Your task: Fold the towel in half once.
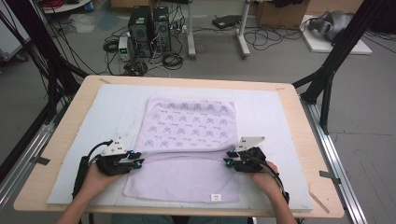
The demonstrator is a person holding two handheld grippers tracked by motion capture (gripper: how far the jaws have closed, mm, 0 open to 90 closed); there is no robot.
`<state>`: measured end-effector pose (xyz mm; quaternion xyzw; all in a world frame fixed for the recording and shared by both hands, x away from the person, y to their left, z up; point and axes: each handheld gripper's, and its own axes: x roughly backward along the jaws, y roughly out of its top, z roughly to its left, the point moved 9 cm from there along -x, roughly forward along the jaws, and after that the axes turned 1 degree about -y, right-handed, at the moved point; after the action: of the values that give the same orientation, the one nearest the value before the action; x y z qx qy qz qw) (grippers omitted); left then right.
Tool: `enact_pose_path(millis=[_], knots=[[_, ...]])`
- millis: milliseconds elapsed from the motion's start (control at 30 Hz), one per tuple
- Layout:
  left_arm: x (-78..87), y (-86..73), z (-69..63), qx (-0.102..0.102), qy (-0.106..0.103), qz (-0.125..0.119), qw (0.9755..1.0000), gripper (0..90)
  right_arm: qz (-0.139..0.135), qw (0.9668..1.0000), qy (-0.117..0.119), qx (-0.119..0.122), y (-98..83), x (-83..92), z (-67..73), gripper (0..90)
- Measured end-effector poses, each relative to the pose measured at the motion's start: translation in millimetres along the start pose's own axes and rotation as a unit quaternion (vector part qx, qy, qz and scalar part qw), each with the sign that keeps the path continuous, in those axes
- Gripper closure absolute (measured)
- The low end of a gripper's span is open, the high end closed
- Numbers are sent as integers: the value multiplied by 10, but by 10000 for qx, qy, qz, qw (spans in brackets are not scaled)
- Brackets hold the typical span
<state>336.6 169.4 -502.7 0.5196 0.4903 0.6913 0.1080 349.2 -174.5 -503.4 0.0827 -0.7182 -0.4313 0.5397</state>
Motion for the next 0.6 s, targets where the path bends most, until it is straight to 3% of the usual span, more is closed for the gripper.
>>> enact_pose_path(millis=[67,167,233,333,600], knots=[[-5,3,6,26,-25,-32,10000,697,-47,10000,50,-46,0,-24,-24,720],[-11,13,-17,-84,15,-24,10000,827,-47,10000,-7,43,6,-35,-25,813],[-10,23,-19,-72,44,-34,10000,860,-16,9999,1,119,12,-31,1,855],[34,59,-25,-12,64,-133,9999,870,-76,9999,131,41,19,-2,15,862],[380,297,-122,-124,95,-609,9980,877,-583,9979,173,208,230,424,133,863]])
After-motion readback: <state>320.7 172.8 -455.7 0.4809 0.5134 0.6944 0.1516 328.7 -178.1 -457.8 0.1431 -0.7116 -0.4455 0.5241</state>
